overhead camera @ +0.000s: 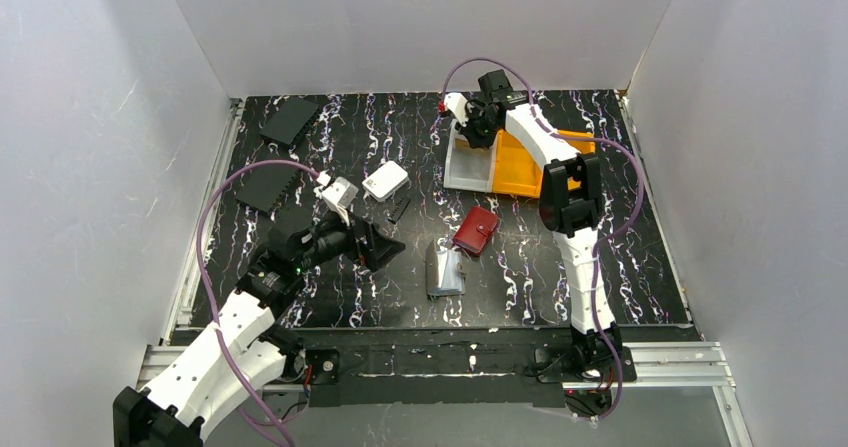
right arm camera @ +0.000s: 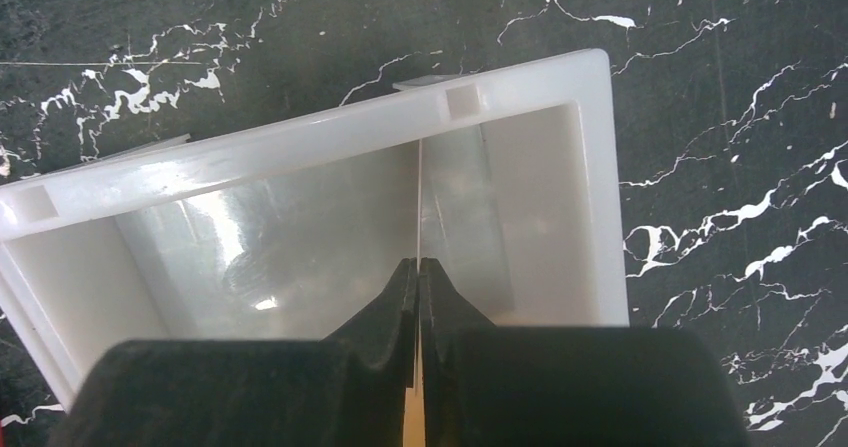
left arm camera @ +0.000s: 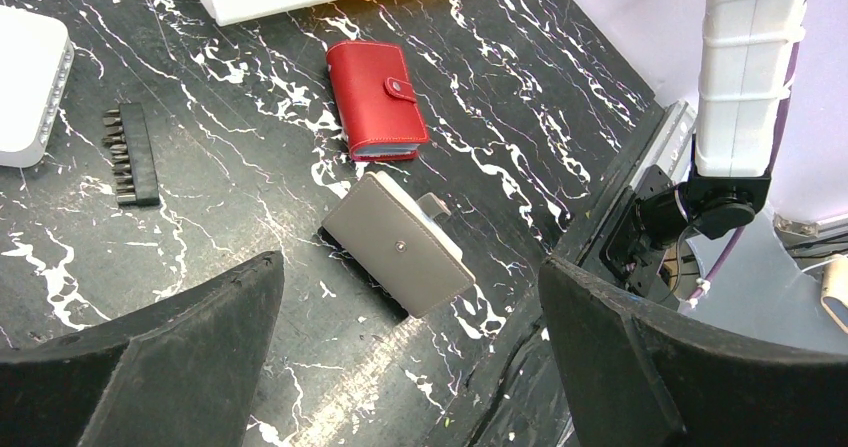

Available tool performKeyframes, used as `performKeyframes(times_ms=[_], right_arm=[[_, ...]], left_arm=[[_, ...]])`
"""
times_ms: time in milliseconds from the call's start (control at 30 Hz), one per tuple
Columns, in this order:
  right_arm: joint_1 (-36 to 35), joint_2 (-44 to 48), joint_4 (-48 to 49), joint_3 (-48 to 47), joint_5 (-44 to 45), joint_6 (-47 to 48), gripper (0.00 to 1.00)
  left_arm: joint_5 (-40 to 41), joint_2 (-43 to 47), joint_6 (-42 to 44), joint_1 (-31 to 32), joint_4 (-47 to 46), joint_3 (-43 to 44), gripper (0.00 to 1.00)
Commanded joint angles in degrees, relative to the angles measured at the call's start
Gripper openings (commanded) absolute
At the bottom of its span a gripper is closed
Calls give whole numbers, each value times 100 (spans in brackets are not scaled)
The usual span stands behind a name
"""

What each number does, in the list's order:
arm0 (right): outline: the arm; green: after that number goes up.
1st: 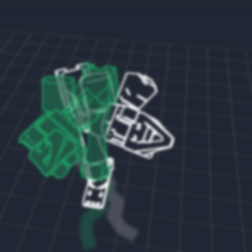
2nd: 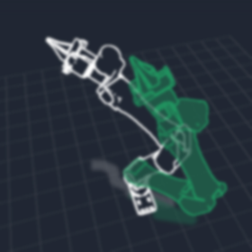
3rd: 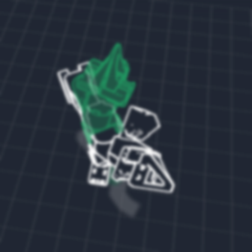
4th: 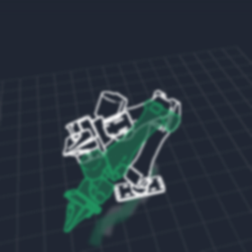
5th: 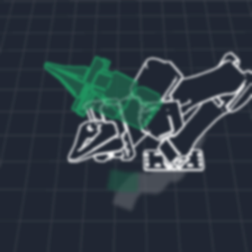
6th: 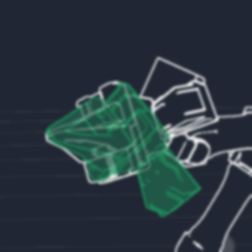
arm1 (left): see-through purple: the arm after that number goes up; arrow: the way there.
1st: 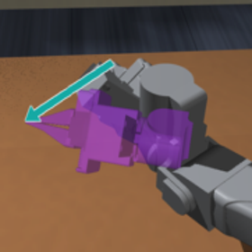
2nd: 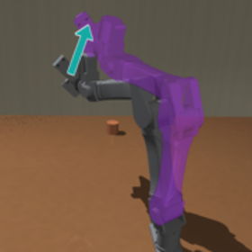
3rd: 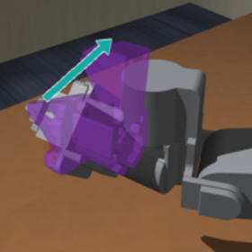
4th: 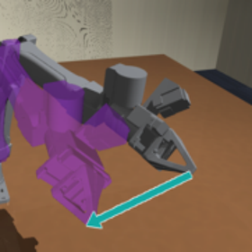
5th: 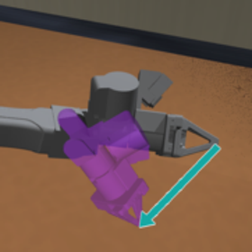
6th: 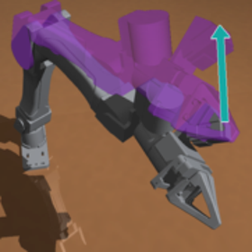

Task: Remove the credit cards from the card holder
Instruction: Place the credit card in the storage box.

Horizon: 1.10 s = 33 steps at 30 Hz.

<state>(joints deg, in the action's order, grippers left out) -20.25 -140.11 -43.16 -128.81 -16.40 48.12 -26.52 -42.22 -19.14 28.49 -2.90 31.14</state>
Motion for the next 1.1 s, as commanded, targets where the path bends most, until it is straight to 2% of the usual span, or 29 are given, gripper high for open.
performKeyframes(times_ms=[0, 633, 1067], right_arm=[[21, -139, 102, -254, 162, 210, 8], [21, -94, 327, -267, 430, 223, 22], [21, -42, 52, -353, 157, 423, 7]], left_arm=[[-2, -28, 9, -27, 8, 164, 98], [16, -5, -55, -25, 4, 156, 98], [24, -6, -84, -23, 0, 121, 98]])
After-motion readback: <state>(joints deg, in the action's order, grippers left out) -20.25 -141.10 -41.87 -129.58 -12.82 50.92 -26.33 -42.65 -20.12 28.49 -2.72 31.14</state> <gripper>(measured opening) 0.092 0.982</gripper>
